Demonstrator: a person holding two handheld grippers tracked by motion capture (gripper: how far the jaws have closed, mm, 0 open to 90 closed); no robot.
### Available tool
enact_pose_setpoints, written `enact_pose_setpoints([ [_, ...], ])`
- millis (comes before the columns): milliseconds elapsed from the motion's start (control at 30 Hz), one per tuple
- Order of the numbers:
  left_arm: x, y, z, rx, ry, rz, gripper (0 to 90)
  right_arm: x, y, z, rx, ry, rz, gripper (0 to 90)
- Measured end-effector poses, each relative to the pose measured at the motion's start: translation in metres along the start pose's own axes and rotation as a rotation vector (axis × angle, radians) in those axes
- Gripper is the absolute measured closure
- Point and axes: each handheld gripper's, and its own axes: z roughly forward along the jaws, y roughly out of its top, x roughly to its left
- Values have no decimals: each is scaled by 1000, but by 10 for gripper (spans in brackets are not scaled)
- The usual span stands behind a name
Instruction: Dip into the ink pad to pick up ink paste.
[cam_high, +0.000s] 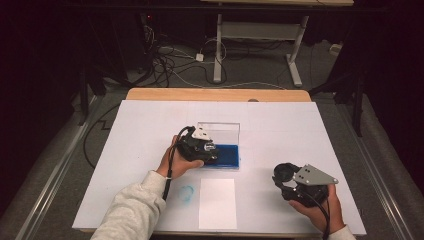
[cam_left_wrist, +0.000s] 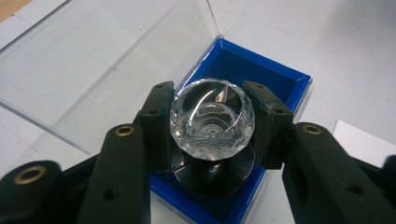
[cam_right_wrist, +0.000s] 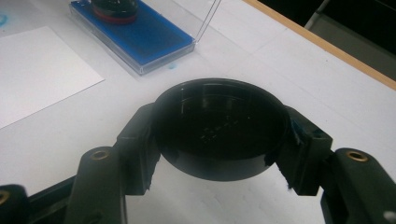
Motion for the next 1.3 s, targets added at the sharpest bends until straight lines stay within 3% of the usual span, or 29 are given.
enact_pose_setpoints([
  [600, 1, 0, 1, -5, -2, -7, 550, -1, 0, -2, -5, -8, 5, 383],
  [867, -3, 3, 2, 12, 18, 14, 550, -1, -1, -1, 3, -3, 3, 383],
  [1000, 2, 2, -1, 32, -12, 2, 550, 0, -1, -1, 5, -3, 3, 383],
  [1133, -5, 7, -1, 63, 27, 38, 550, 0, 0, -1, -5, -2, 2, 383],
  [1300, -3, 9, -4, 61, -8, 13, 552, 1, 0, -3, -8, -4, -6, 383],
])
